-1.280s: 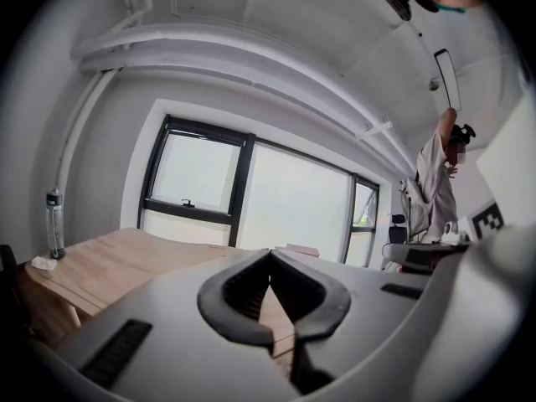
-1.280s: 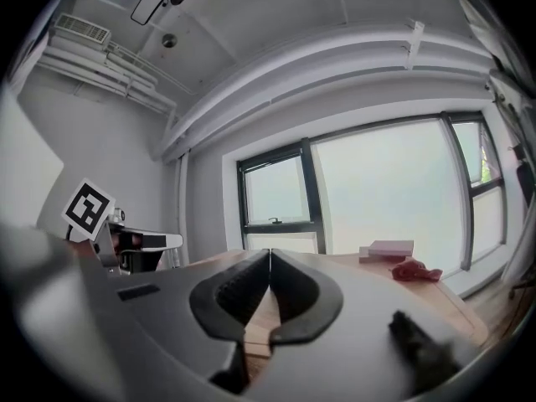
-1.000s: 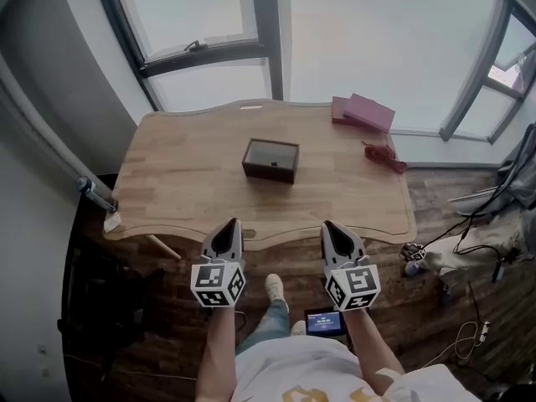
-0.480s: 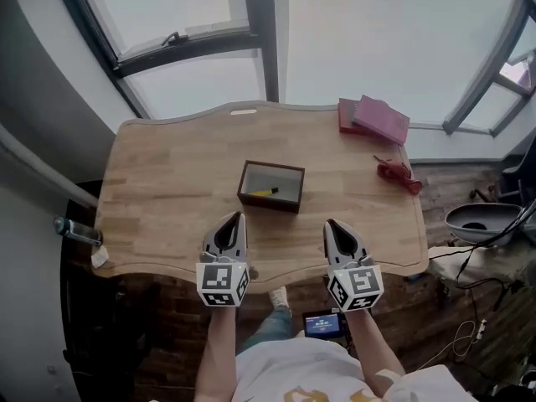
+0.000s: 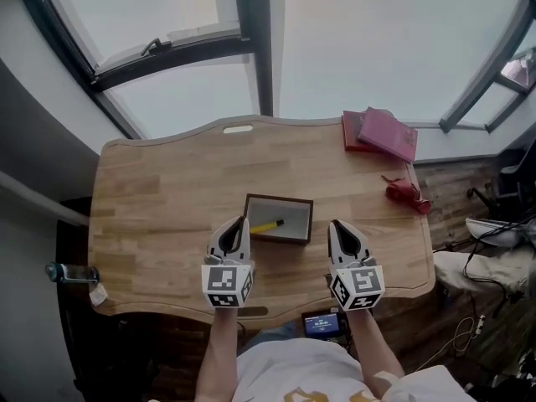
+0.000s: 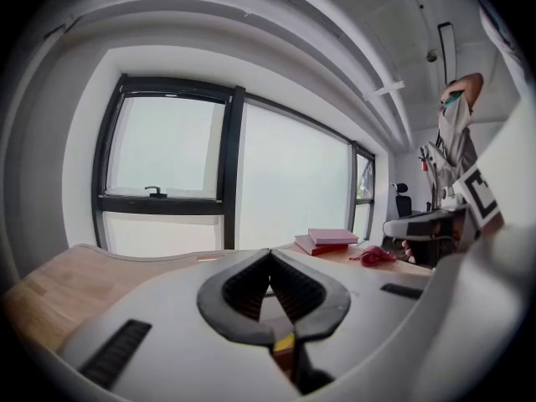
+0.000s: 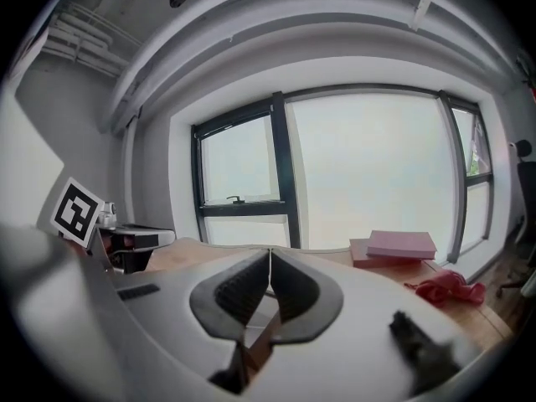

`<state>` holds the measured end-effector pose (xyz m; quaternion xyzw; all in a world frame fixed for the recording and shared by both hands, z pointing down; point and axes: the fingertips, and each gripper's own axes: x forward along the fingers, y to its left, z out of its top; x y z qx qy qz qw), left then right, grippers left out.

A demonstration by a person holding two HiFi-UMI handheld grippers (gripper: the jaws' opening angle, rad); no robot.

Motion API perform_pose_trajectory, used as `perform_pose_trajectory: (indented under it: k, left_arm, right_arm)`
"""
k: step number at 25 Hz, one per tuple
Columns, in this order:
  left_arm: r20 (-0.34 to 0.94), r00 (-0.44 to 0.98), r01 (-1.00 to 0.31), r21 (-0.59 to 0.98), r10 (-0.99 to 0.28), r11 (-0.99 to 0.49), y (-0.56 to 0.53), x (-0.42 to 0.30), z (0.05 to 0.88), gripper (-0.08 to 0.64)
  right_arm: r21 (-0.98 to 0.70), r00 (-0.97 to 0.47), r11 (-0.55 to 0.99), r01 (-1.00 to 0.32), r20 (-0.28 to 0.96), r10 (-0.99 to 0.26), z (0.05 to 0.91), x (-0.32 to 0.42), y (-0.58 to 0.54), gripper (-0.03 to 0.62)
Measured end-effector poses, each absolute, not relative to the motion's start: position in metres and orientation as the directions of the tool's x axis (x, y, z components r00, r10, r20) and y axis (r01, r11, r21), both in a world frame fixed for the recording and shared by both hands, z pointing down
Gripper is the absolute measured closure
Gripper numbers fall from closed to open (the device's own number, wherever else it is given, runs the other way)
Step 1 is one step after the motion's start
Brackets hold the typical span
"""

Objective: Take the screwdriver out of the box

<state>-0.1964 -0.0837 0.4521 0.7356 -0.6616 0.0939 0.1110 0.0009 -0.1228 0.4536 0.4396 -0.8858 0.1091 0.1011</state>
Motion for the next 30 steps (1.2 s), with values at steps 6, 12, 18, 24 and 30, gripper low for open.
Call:
perform_pose_trajectory:
  k: [6, 12, 18, 24, 30]
  left_arm:
    - [0.305, 0.184, -0.982, 0.094, -0.934, -0.163, -0.108, -0.203, 0.466, 0.546]
    - [0.307, 0.226, -0.971, 0.149, -0.924, -0.188, -0.113, -0.199, 0.467, 0.546]
    - [0.312, 0.230, -0.971, 0.135, -0.922, -0.197, -0.112, -0.198, 0.464, 0.546]
    - [0.307, 0.221, -0.974, 0.113, -0.926, -0.195, -0.114, -0.200, 0.457, 0.546]
    - [0.343, 0.265, -0.964, 0.086, -0.901, -0.250, -0.126, -0.195, 0.464, 0.546]
  right_arm:
    - [-0.072, -0.567, 0.573, -0.816, 0.287, -0.772, 0.454, -0.007, -0.136, 0.560]
    - [-0.057, -0.549, 0.558, -0.828, 0.292, -0.784, 0.452, 0.001, -0.137, 0.560]
    - [-0.061, -0.555, 0.564, -0.824, 0.287, -0.780, 0.452, 0.001, -0.135, 0.560]
    - [-0.074, -0.568, 0.571, -0.817, 0.274, -0.776, 0.452, -0.001, -0.141, 0.560]
    - [-0.080, -0.558, 0.560, -0.825, 0.278, -0.782, 0.457, 0.001, -0.145, 0.560]
